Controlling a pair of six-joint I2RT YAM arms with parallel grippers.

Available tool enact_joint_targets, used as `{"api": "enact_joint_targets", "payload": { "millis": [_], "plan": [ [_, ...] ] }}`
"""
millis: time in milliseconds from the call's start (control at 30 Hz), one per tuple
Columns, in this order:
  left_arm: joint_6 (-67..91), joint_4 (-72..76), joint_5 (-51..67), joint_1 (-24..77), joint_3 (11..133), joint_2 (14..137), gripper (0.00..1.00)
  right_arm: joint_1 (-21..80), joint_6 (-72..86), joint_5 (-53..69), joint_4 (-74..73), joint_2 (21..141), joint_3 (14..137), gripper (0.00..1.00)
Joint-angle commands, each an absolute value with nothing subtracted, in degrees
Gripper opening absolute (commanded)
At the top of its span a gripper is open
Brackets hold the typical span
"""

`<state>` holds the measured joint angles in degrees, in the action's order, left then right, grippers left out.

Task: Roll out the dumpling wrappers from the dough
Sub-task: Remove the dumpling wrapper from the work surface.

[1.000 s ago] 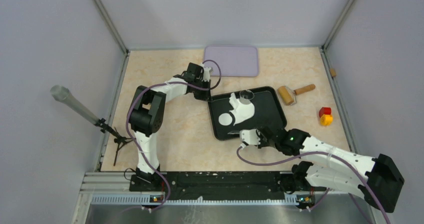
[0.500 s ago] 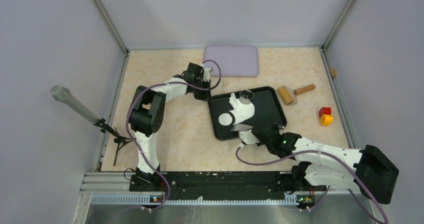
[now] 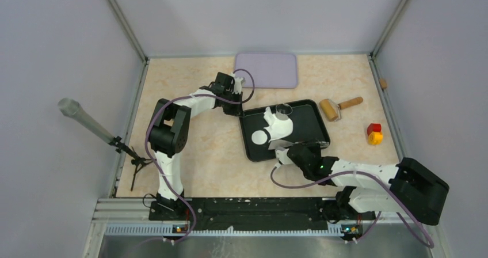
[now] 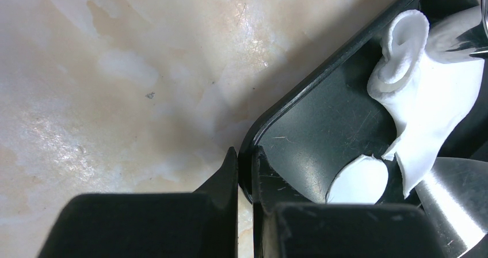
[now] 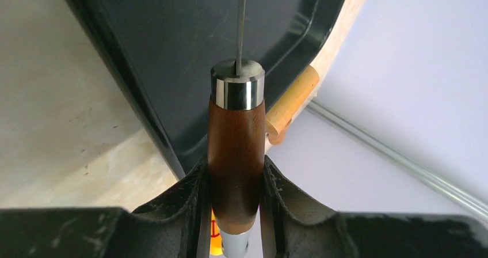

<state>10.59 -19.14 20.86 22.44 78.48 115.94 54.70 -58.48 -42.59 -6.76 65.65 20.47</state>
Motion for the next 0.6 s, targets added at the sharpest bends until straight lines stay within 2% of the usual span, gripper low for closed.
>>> {"api": "enact_joint_targets", "payload": {
  "millis": [0, 233, 567],
  "plan": [
    [8.7, -22.1, 18.2, 22.6, 76.9, 113.9, 0.00, 54.9, -59.6, -48.4, 3.3, 68.1, 19.9, 0.00],
    [8.6, -22.1, 18.3, 22.6, 76.8, 114.0, 0.00, 52.8, -60.1, -50.2, 11.8, 70.9, 20.8, 0.00],
    [8.3, -22.3, 18.2, 22.7, 76.8, 114.0, 0.00, 47.7, -60.2, -47.4, 14.0, 74.1, 23.2, 0.00]
  ]
}}
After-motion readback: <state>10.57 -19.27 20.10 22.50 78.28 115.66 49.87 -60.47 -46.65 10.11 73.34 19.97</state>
